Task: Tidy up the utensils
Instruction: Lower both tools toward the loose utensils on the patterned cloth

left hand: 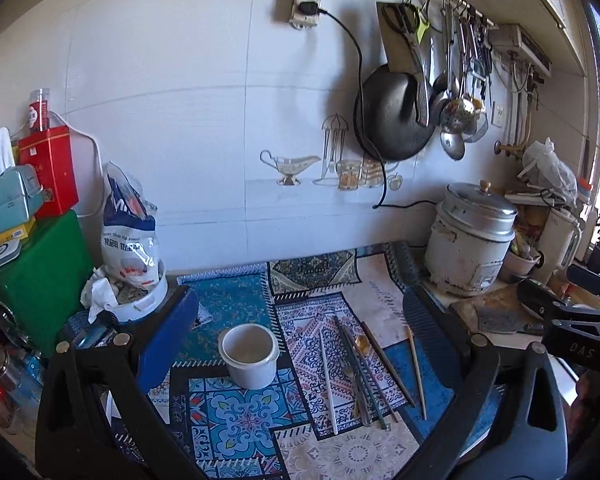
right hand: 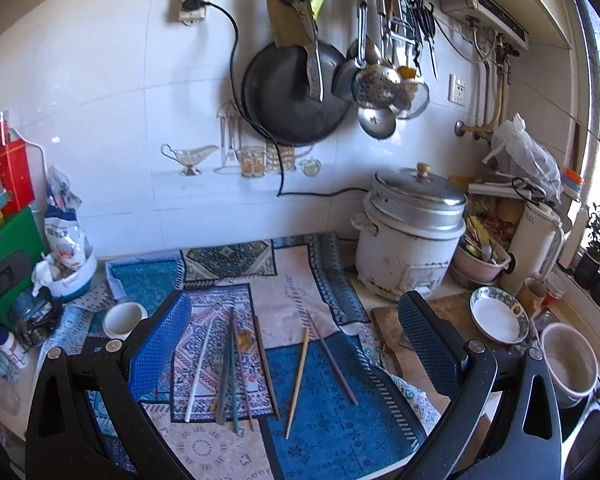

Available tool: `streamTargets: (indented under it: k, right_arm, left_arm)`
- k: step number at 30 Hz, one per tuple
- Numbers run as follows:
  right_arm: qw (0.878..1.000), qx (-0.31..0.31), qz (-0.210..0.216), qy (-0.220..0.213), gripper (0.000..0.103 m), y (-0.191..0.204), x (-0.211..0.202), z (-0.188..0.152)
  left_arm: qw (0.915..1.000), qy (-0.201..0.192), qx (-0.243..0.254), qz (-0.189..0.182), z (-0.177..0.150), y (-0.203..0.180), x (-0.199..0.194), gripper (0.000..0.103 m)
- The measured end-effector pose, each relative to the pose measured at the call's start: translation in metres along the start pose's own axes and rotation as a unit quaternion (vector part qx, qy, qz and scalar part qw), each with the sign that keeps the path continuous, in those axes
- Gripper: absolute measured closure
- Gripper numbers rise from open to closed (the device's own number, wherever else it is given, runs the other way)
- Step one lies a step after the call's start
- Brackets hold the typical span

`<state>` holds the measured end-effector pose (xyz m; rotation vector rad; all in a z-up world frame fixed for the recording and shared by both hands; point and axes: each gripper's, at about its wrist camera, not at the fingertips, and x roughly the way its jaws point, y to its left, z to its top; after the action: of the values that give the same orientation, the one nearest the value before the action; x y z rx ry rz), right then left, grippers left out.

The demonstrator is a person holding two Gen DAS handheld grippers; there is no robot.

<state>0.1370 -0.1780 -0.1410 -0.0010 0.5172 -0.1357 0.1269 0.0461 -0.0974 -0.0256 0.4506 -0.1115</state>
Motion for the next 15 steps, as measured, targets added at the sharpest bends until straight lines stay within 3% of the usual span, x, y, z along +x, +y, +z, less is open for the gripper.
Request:
streamTargets:
  k: [9, 15]
  right_arm:
    - [0.991, 0.007, -0.037, 0.126, 0.000, -0.018, 0.077, -0.041]
    - [0.980, -0.017, -0.013, 0.196, 0.002, -0.023, 0.136, -0.049]
  left_arm:
    - [0.9919, 0.124, 0.027, -0.008, -0.051, -0.009, 0.097, 0.000]
    - [0.9785, 0.204, 0.026, 0.012, -0.085, -0.023, 0.163, 0.000]
